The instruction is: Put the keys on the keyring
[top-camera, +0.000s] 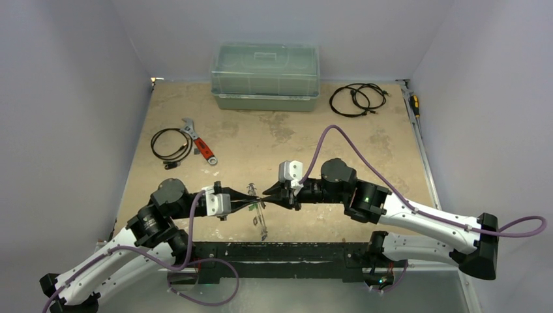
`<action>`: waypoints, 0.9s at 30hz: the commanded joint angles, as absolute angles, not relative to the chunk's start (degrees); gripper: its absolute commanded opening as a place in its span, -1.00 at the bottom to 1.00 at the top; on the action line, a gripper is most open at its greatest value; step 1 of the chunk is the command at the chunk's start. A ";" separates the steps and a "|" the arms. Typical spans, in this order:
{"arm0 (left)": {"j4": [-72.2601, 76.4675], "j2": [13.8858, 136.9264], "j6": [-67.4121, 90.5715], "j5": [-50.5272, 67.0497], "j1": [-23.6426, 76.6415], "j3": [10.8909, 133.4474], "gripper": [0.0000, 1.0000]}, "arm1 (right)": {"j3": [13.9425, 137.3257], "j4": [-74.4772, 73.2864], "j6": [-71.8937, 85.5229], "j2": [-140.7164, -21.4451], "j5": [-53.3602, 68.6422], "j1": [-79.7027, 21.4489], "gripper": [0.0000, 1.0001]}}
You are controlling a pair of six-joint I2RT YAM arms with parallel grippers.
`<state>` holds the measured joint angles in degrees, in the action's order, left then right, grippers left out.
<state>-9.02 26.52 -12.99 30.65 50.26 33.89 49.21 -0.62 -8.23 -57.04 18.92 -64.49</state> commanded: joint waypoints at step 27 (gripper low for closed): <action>-3.08 24.33 -10.82 30.39 49.92 33.95 -1.00 | 48.04 0.57 -7.24 -56.69 17.03 -64.42 -1.00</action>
<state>-8.08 24.97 -12.12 30.15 50.22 33.85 49.10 -0.64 -7.97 -57.06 18.85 -64.49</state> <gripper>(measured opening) 0.009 0.005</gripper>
